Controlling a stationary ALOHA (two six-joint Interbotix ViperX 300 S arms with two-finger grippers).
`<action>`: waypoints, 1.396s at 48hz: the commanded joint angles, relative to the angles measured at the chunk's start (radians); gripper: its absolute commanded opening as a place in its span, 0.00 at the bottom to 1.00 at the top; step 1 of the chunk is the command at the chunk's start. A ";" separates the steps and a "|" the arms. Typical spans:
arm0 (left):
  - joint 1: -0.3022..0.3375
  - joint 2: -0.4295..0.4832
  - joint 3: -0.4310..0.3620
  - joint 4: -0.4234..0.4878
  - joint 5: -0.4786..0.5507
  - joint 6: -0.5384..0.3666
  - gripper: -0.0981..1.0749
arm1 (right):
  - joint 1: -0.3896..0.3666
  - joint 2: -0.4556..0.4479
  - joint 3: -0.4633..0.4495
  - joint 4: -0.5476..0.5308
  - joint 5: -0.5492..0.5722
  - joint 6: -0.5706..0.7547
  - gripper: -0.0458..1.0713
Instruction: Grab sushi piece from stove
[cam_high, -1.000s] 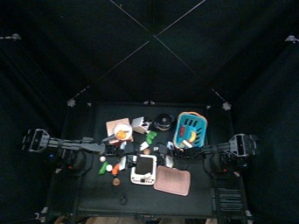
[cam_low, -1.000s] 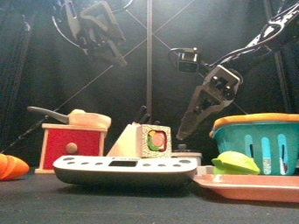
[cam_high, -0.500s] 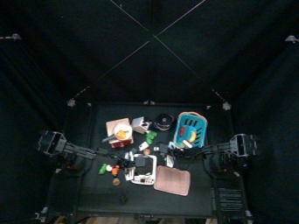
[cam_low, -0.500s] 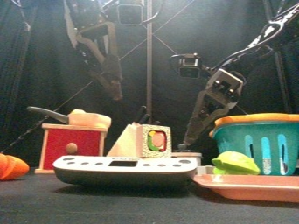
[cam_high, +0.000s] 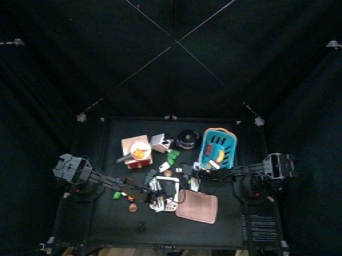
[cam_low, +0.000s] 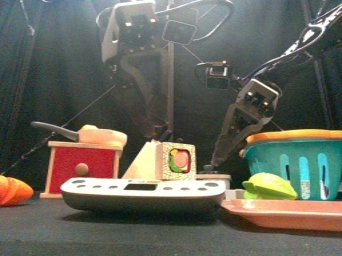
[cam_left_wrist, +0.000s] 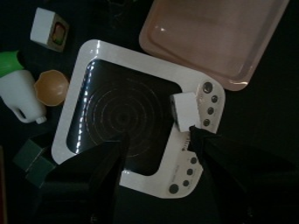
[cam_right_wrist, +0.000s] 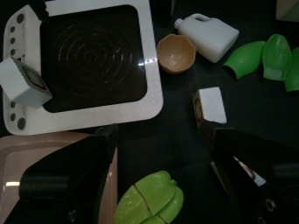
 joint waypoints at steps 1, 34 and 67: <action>0.002 0.000 -0.037 -0.015 0.000 0.002 0.87 | 0.000 -0.035 -0.008 0.002 -0.005 0.000 0.96; 0.002 0.064 -0.048 -0.107 -0.063 0.005 0.86 | 0.000 -0.037 -0.009 0.002 -0.003 0.000 0.96; 0.031 0.089 -0.051 -0.095 -0.066 0.005 0.60 | 0.000 -0.037 -0.011 0.003 -0.003 0.000 0.96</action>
